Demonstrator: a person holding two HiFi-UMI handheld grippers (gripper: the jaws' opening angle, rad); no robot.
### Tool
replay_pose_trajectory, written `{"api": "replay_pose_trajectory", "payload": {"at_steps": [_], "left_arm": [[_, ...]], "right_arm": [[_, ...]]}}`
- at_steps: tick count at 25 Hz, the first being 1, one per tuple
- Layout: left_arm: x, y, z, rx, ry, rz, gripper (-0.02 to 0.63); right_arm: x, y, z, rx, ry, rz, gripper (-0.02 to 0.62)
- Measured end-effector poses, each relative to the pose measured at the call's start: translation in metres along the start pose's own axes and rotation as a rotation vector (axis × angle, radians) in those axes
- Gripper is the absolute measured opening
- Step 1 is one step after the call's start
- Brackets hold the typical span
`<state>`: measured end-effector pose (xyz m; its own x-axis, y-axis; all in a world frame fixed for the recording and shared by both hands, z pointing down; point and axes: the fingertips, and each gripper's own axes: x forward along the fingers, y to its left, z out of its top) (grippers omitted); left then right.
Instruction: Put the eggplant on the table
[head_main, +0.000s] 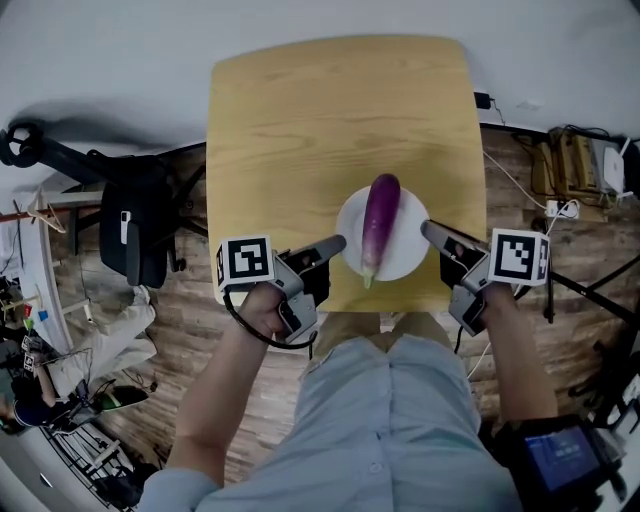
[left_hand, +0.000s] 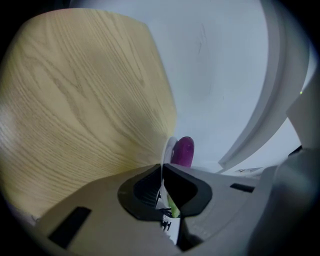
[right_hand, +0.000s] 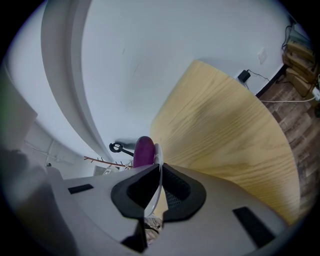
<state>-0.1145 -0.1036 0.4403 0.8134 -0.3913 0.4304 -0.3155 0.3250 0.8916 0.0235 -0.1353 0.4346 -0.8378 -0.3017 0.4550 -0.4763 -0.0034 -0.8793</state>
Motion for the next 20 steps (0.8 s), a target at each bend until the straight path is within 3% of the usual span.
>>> {"api": "replay_pose_trajectory", "payload": {"at_steps": [2,5,20], "left_arm": [[0.001,0.006,0.007,-0.013,0.008,0.008,0.021],[0.004,0.013,0.011,-0.022,0.019,0.014,0.021],[0.018,0.044,0.034,-0.066,0.053,0.042,0.021]], "right_arm": [[0.007,-0.005,0.002,0.007,0.002,-0.018,0.014],[0.018,-0.002,0.005,0.000,-0.007,0.026,0.014],[0.048,-0.032,0.011,0.043,-0.001,-0.018,0.017]]}}
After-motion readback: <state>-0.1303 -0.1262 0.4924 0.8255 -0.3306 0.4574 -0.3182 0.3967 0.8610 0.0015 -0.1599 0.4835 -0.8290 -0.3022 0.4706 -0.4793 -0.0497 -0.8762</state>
